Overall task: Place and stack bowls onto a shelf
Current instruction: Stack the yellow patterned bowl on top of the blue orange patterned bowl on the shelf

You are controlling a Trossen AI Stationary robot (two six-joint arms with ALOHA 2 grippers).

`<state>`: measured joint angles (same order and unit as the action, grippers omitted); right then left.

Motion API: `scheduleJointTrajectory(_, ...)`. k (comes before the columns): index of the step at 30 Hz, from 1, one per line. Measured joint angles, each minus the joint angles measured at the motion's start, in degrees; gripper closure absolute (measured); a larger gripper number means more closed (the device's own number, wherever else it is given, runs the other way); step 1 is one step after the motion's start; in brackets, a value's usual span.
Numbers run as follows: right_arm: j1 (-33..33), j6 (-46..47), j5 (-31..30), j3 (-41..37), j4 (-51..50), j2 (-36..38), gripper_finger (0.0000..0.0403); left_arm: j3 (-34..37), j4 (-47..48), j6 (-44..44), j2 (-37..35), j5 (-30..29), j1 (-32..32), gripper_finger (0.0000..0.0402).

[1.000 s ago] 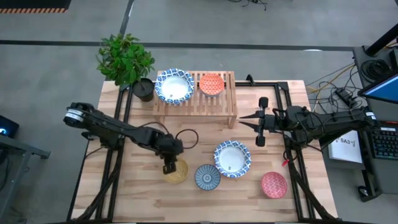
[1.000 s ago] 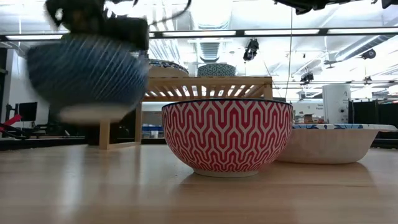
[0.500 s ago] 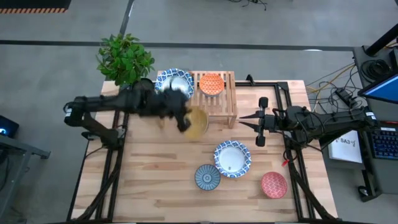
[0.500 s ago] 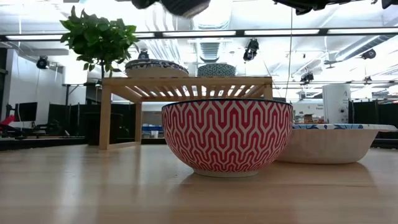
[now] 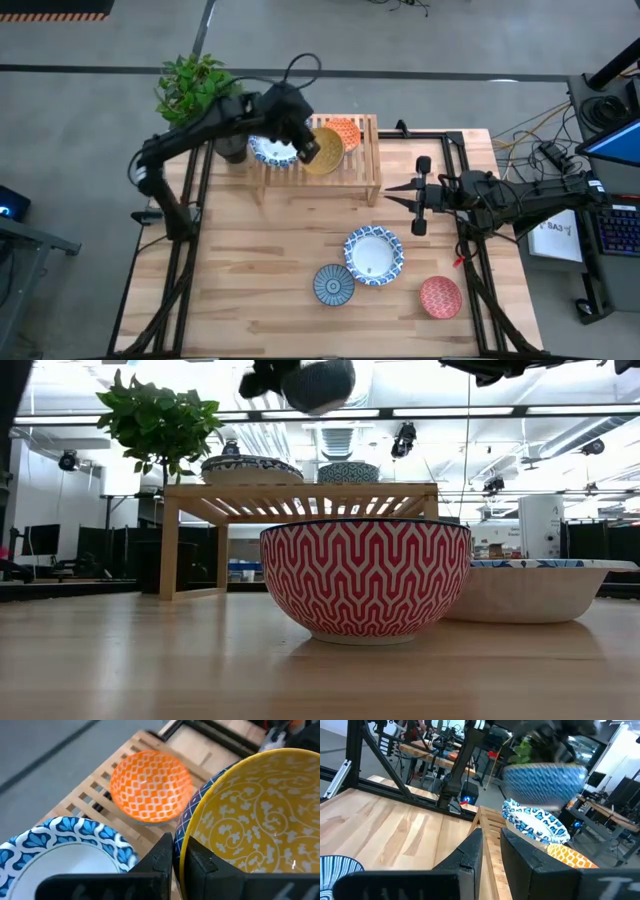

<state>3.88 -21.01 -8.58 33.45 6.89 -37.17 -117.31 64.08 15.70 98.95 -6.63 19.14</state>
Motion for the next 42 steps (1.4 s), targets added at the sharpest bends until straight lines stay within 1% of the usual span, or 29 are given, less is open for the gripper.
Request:
scheduleJointTrajectory(3, 0.0, 0.6, 0.0, 0.0, -0.5, 0.0, 0.0346, -4.9, 2.5, -1.0, 4.4, 1.8, 2.6, 0.0395)
scheduleJointTrajectory(11, 0.0, 1.6, 0.0, 0.0, -1.7, 0.0, 0.0346, -17.7, 8.6, -5.6, 13.4, 2.9, 6.1, 0.0395)
scheduleJointTrajectory(15, 0.0, 2.1, -0.1, 0.0, -2.5, 0.0, 0.0346, -15.6, 6.9, -6.6, 13.7, 3.3, 7.8, 0.0394)
scheduleJointTrajectory(19, 0.0, 3.4, -0.4, 0.0, -3.3, 0.1, 0.0346, -15.5, 7.0, -8.2, 14.9, 3.1, 9.6, 0.0394)
scheduleJointTrajectory(25, 0.0, 5.5, -0.5, 0.0, -5.2, 0.3, 0.0346, -15.7, 3.9, -10.0, 15.6, 3.2, 11.0, 0.0394)
scheduleJointTrajectory(31, 0.0, 7.5, -0.5, 0.0, -6.6, 0.3, 0.0346, -15.7, -0.4, -11.7, 16.0, 3.2, 11.3, 0.0394)
scheduleJointTrajectory(42, 0.0, 8.6, -0.5, 0.0, -7.1, 0.3, 0.0346, -15.7, -2.5, -12.3, 17.7, 3.2, 11.1, 0.0391)
